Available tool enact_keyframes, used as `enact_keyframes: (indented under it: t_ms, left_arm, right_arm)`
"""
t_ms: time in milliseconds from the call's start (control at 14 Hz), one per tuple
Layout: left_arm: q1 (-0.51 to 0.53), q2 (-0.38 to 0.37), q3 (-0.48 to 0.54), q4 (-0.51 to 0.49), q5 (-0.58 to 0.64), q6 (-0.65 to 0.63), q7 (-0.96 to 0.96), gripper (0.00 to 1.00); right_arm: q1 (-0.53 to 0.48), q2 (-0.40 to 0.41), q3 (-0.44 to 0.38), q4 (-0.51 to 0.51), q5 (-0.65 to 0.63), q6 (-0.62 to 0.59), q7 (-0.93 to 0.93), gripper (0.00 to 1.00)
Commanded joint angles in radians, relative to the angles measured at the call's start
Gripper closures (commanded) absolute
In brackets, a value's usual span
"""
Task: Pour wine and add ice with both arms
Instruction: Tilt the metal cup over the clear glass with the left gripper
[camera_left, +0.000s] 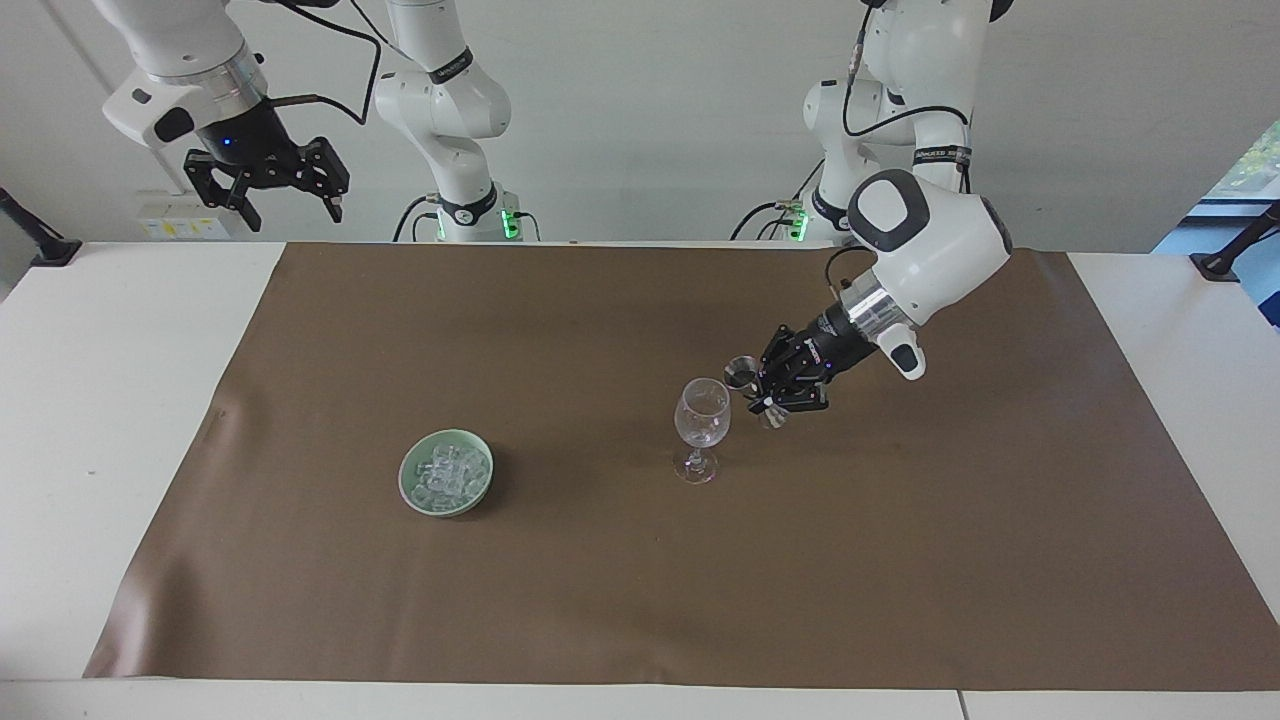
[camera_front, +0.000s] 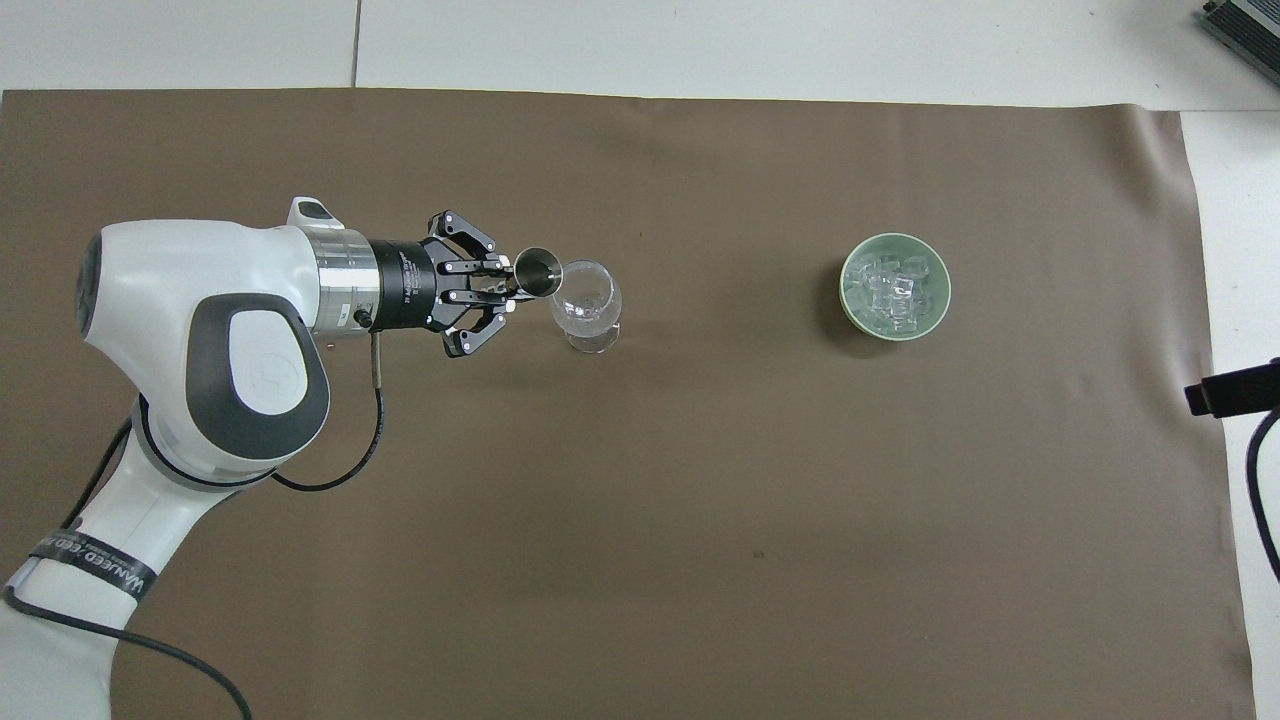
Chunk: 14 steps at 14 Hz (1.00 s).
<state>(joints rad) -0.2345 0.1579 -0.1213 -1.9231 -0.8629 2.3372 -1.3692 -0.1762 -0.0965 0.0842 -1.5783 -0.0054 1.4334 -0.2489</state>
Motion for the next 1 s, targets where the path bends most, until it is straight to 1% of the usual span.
enact_keyframes:
  t_ms: [0,214,571,786,929]
  left_arm:
    - [-0.032,-0.014,0.014,0.013,0.074,0.005,-0.06,1.0]
    - [-0.042,-0.012,0.014,0.018,0.1,0.01,-0.073,1.0]
    - [-0.051,-0.003,0.014,0.047,0.214,0.008,-0.132,1.0]
    - [-0.066,0.002,0.014,0.058,0.24,0.014,-0.162,1.0]
    - [-0.072,0.006,0.012,0.067,0.29,0.016,-0.188,1.0]
  right_arm:
    - [-0.005,-0.003,0.002,0.001,0.005,-0.002,-0.018,0.0]
    - [-0.005,-0.003,0.002,0.001,0.005,-0.002,-0.018,0.0]
    - [-0.005,-0.003,0.002,0.001,0.007,-0.002,-0.018,0.0]
    - [-0.005,-0.003,0.002,0.001,0.005,-0.002,-0.018,0.0]
    - [-0.005,-0.005,0.002,0.001,0.005,-0.002,-0.018,0.0]
